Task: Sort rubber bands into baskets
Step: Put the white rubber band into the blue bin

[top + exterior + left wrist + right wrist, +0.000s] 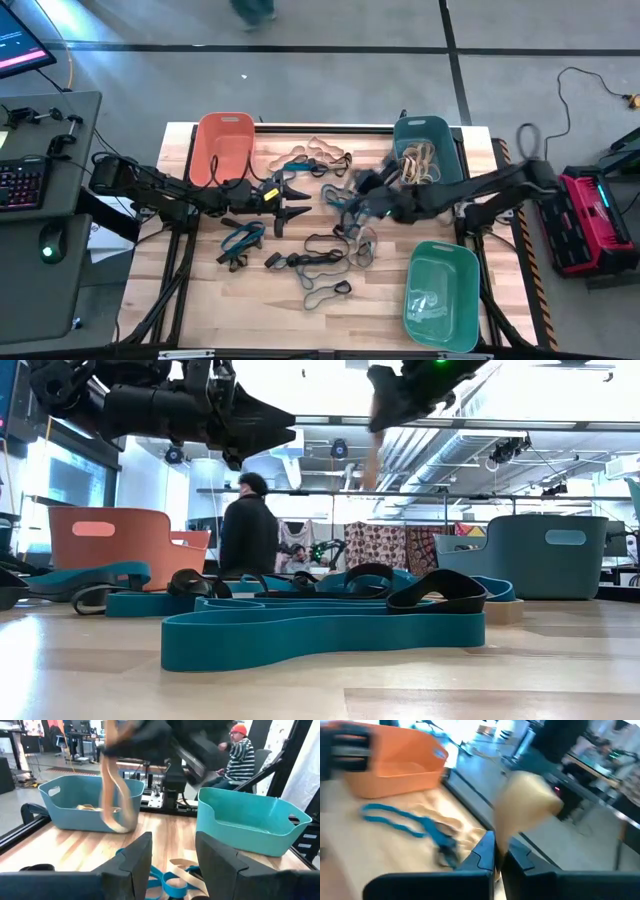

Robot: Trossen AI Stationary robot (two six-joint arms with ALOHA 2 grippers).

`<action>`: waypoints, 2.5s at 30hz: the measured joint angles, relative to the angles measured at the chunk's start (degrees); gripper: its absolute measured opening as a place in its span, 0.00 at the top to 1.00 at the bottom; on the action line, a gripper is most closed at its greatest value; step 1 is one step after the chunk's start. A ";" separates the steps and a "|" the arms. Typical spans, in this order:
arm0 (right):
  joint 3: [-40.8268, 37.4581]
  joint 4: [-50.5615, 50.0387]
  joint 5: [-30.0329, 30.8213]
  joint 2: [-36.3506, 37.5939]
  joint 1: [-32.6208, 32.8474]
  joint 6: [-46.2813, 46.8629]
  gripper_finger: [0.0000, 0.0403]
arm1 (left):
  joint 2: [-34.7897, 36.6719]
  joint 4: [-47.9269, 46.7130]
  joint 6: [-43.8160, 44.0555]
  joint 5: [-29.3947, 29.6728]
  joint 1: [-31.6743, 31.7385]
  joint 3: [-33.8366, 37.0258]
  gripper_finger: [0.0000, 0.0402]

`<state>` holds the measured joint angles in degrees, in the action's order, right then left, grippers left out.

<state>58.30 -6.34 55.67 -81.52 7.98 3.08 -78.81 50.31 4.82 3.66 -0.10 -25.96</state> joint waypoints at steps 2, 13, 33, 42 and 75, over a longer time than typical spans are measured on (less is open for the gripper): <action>0.02 -5.72 0.16 3.86 -1.86 2.10 1.00 | 0.00 -0.08 -0.04 0.00 -0.03 0.00 0.64; 0.02 -35.06 -8.68 14.96 -16.99 13.85 1.00 | 0.00 -1.12 0.00 -0.02 -0.04 0.00 0.64; 0.02 -49.04 -24.24 2.84 -41.05 15.97 1.00 | -0.04 -3.89 0.35 -0.24 -0.04 -0.02 0.64; 0.02 -49.15 -24.67 -5.16 -45.41 15.92 1.00 | -0.04 -4.14 0.59 -1.53 -0.35 -0.02 0.64; 0.02 -50.02 -21.61 2.90 -37.23 22.10 0.68 | -0.04 -4.11 -0.20 -1.55 -0.31 -0.04 0.64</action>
<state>58.33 -56.36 34.06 -78.62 -29.26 25.18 -78.85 46.19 4.62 2.11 -0.40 -26.00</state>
